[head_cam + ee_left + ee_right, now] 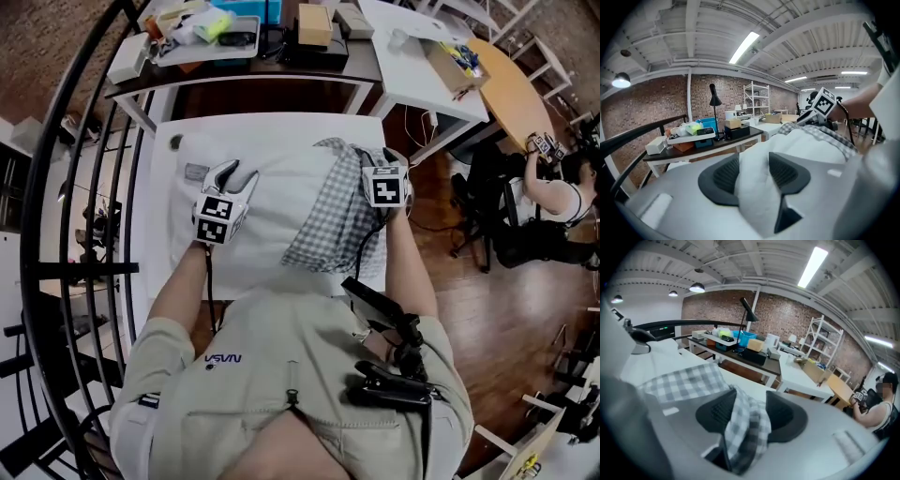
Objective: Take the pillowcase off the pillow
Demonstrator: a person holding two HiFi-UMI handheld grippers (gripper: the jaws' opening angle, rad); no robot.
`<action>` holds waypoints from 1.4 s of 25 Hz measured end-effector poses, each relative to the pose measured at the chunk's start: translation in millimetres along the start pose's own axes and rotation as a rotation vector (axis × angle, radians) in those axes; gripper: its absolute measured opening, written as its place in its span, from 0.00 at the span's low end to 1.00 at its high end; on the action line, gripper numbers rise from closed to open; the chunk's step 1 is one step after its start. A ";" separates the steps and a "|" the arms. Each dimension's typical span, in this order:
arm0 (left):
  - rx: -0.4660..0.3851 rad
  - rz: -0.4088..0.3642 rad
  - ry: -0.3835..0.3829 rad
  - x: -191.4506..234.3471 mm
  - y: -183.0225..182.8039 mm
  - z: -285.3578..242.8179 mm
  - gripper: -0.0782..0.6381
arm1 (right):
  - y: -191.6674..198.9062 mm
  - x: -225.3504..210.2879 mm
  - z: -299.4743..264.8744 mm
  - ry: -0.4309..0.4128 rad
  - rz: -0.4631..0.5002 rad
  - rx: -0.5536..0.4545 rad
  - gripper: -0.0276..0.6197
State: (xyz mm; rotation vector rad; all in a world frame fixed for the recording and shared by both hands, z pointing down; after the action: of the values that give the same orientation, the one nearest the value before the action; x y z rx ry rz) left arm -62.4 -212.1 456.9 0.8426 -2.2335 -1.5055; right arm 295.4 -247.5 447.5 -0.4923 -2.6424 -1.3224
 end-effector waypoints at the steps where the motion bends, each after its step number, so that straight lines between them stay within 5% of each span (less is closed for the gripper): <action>1: -0.020 -0.026 -0.003 -1.3 -5.5 3.5 0.41 | -0.4 2.6 10.4 0.005 -0.010 -0.024 0.34; 4: -0.073 -0.069 0.020 -11.8 -17.2 24.5 0.44 | 3.7 22.1 48.6 0.013 -0.060 -0.089 0.34; 9: -0.089 -0.054 0.164 -51.3 -8.8 69.0 0.45 | 36.7 73.0 115.2 0.018 -0.158 -0.119 0.34; 17: 0.047 -0.137 0.302 -115.0 52.3 96.8 0.47 | 104.0 165.8 189.7 -0.057 -0.226 -0.037 0.34; 21: 0.137 -0.223 0.261 -130.8 84.9 85.6 0.51 | 134.2 203.8 175.4 -0.157 -0.220 0.043 0.35; 25: 0.170 -0.318 0.187 -133.7 96.5 67.6 0.45 | 135.3 211.0 151.8 -0.113 -0.071 0.046 0.26; 27: 0.151 -0.319 0.157 -127.8 88.6 69.2 0.32 | 129.2 204.0 155.9 -0.080 -0.032 0.017 0.08; 30: 0.074 -0.290 0.106 -113.0 60.2 78.0 0.16 | 131.3 179.0 169.5 -0.017 -0.050 -0.005 0.06; 35: -0.035 -0.226 0.055 -99.4 17.0 91.6 0.14 | 141.9 117.1 193.1 0.127 -0.041 -0.009 0.06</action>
State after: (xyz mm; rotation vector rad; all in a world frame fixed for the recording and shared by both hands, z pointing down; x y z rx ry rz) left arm -41.5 -78.2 442.4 1.1439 -2.1246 -1.5915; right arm 239.0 12.2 469.8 -0.3453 -2.5567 -1.3313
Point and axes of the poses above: the fingertips, and each gripper's own axes: z backward along the fingers, x to its left, y out of its underside, the point moved 9 cm from there along z, backward along the fingers
